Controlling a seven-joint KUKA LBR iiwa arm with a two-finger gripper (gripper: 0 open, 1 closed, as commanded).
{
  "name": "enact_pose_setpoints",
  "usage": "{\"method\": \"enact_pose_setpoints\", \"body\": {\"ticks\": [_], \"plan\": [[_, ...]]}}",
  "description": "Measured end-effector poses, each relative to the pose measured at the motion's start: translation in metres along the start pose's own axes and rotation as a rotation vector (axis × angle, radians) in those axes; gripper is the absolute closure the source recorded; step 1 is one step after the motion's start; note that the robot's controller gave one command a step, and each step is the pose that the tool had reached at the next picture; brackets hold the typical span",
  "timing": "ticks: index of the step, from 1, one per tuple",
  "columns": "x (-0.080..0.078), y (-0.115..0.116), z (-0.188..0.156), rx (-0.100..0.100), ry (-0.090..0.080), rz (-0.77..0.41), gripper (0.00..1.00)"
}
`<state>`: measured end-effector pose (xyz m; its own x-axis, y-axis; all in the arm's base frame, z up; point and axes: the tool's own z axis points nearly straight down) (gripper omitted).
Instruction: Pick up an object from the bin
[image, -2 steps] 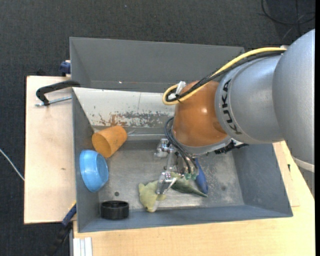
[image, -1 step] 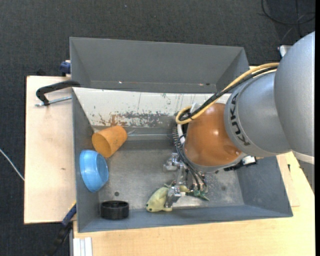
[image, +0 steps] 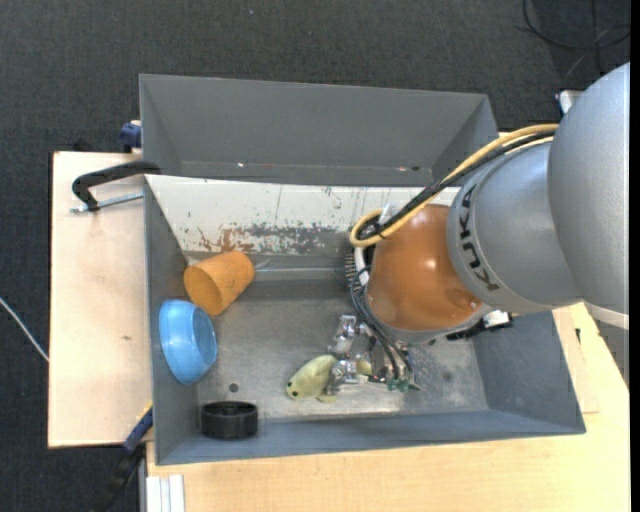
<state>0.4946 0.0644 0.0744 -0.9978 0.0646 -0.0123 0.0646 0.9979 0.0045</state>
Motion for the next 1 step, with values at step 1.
{"method": "enact_pose_setpoints", "body": {"ticks": [1], "plan": [[0.0017, 0.0244, -0.1306, 0.001, 0.002, -0.264, 1.0]]}}
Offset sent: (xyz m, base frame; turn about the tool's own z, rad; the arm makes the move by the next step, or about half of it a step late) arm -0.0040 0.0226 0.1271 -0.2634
